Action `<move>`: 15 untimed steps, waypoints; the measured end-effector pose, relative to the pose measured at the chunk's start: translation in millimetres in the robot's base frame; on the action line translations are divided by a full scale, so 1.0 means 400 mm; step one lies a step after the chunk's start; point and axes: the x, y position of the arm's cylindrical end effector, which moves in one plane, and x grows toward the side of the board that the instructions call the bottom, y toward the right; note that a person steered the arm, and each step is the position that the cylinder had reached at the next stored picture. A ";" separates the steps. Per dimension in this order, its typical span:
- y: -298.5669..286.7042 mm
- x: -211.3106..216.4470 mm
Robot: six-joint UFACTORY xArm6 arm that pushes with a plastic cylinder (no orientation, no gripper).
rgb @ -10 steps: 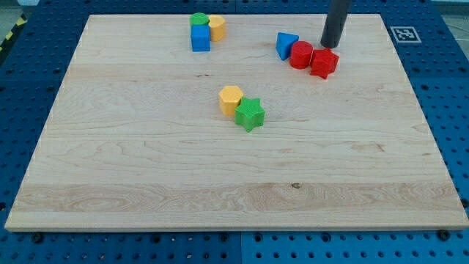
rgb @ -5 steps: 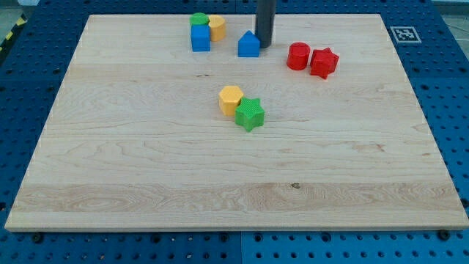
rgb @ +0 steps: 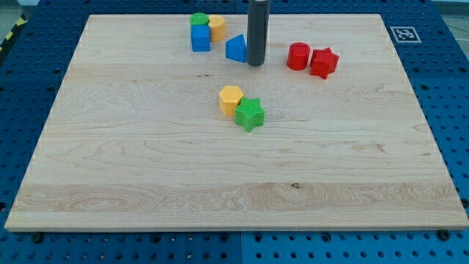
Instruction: Push the blue triangle into the blue cube and yellow heart
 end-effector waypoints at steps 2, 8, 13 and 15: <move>-0.059 -0.057; -0.125 0.002; 0.023 -0.087; -0.086 -0.079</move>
